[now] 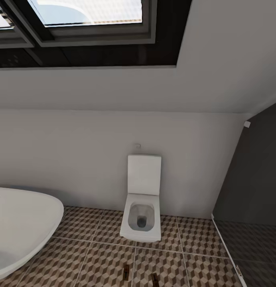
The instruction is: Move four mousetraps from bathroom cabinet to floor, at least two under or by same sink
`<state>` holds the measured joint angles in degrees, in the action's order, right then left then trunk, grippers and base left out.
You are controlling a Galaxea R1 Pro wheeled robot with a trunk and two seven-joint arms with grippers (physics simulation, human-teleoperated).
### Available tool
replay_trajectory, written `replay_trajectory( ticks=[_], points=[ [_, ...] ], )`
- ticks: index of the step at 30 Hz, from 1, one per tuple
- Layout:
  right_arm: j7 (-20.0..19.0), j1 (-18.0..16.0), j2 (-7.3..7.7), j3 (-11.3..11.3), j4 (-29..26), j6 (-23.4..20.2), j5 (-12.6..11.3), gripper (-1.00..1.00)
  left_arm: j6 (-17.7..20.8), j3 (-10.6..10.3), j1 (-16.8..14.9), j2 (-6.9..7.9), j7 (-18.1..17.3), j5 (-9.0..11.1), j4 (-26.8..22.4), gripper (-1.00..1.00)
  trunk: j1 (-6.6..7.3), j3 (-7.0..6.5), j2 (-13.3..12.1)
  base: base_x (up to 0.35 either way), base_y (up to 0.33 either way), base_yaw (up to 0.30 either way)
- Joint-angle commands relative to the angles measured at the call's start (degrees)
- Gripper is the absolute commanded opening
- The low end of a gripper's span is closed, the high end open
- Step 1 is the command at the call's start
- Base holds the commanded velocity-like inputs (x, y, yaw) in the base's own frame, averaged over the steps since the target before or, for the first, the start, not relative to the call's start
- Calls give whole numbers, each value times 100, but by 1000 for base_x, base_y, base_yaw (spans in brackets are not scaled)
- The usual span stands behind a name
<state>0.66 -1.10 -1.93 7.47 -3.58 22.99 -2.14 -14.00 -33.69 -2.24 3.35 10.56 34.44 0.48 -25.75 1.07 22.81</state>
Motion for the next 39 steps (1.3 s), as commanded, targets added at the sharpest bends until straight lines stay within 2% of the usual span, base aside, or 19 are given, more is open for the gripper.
replay_trajectory(
  ticks=[1, 39],
  points=[
    [6, -6, 0, 35, 6, 19, -23, 100, -15, -49, -4, -1, 16, 28, 5, 100, -3, 11, 11, 0, 0, 0],
    [5, -5, 0, 35, 6, 19, -23, 100, -15, -45, -4, -1, 16, 28, 5, 100, -3, 11, 11, 0, 0, 0]
  ],
)
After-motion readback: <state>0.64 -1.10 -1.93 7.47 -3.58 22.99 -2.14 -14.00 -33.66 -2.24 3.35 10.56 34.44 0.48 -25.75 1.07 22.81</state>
